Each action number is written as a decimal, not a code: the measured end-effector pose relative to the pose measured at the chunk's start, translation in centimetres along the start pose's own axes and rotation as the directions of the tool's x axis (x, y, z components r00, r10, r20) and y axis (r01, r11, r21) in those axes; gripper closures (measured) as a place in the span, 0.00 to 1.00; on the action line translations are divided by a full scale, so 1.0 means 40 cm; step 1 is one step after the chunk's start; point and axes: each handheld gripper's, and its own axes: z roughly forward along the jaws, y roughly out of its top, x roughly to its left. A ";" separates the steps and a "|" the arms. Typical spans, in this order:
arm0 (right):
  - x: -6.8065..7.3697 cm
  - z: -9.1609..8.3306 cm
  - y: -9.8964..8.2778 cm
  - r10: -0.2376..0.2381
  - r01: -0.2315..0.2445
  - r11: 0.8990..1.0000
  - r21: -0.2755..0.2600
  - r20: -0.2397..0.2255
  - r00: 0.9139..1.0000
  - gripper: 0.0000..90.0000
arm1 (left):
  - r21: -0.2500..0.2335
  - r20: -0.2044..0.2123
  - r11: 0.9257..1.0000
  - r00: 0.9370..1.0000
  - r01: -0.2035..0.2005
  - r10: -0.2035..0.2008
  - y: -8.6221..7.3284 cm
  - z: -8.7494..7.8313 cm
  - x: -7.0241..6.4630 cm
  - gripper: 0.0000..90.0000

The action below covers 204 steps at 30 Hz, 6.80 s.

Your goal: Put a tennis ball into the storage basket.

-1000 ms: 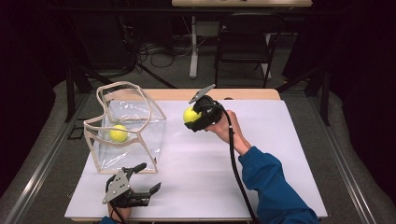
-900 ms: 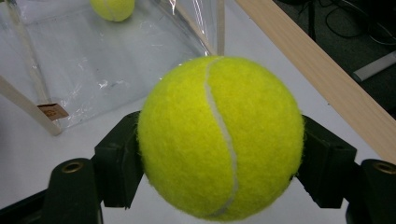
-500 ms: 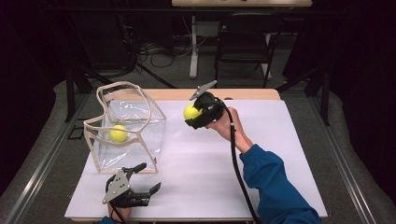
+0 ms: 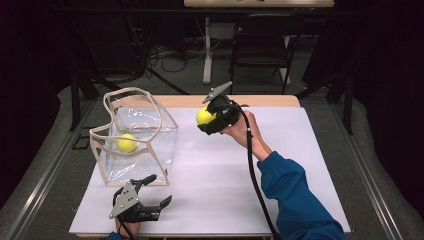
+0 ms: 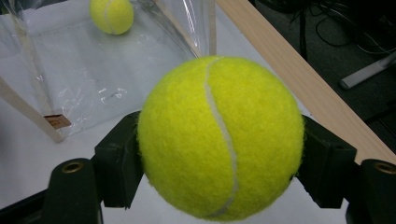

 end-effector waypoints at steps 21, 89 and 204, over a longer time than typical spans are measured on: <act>-0.009 -0.023 0.030 -0.010 0.010 1.000 -0.020 0.015 1.000 0.29 | 0.000 0.004 1.000 1.000 0.001 -0.001 0.001 0.001 0.002 0.18; 0.052 -0.036 0.126 -0.068 0.068 0.987 -0.146 0.011 0.998 0.29 | -0.001 0.007 1.000 1.000 -0.001 0.001 0.001 0.002 0.002 0.18; 0.165 0.002 0.226 -0.146 0.129 0.951 -0.281 -0.040 0.988 0.29 | -0.009 0.002 1.000 1.000 0.009 -0.009 0.000 0.000 0.005 0.18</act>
